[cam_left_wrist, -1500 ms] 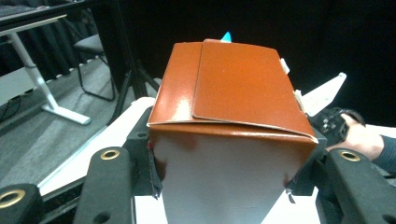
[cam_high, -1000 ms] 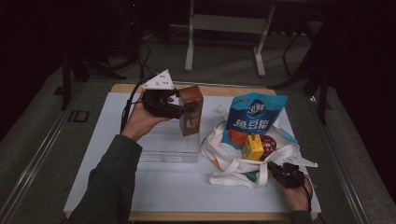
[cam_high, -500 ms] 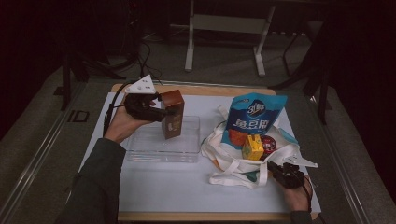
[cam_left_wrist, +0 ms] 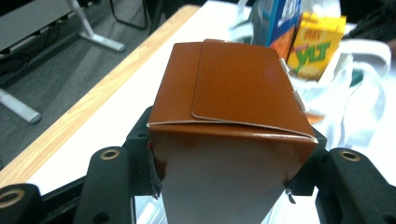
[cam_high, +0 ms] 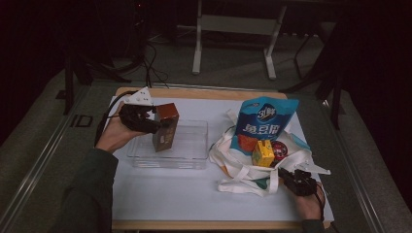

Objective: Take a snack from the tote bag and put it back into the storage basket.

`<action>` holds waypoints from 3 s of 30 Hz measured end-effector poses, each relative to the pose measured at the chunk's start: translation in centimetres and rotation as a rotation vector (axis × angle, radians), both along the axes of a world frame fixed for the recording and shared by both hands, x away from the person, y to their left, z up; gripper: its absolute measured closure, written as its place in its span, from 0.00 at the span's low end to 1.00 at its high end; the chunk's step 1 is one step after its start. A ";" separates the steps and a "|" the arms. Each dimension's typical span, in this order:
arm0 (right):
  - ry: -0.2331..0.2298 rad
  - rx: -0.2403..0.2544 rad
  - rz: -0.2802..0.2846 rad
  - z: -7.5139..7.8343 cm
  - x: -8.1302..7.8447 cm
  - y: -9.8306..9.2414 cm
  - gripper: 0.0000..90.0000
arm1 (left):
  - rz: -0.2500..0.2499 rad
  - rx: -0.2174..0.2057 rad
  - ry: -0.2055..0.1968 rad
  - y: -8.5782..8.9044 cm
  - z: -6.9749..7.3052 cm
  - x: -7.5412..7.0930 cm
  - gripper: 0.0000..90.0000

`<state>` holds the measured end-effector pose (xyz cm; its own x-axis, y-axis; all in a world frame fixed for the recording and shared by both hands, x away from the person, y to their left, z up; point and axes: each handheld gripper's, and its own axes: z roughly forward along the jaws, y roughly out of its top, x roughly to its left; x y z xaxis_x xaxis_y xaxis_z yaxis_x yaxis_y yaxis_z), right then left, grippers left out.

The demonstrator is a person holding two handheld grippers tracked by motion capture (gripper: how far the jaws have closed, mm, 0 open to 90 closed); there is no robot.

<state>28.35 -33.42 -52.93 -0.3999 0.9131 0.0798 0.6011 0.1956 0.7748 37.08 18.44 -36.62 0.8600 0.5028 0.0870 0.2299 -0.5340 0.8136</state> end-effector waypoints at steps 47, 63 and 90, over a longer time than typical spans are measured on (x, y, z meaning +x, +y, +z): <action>-0.009 -0.002 0.002 -0.1 -0.1 0.0 0.94 | -0.216 0.175 0.246 -10.8 -6.9 1.5 0.38; -0.010 -0.002 0.001 -0.1 -0.1 0.0 0.94 | -0.172 0.228 0.230 -10.5 -7.6 1.0 0.37; -0.011 -0.003 0.000 -0.1 -0.1 0.0 0.93 | -0.114 -0.006 0.102 -10.9 -6.5 -1.1 0.31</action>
<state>28.24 -33.38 -53.01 -0.4011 0.9131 0.0729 0.5928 0.1980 0.7806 35.97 7.50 -43.12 0.9157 0.4018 -0.0067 0.2500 -0.5565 0.7923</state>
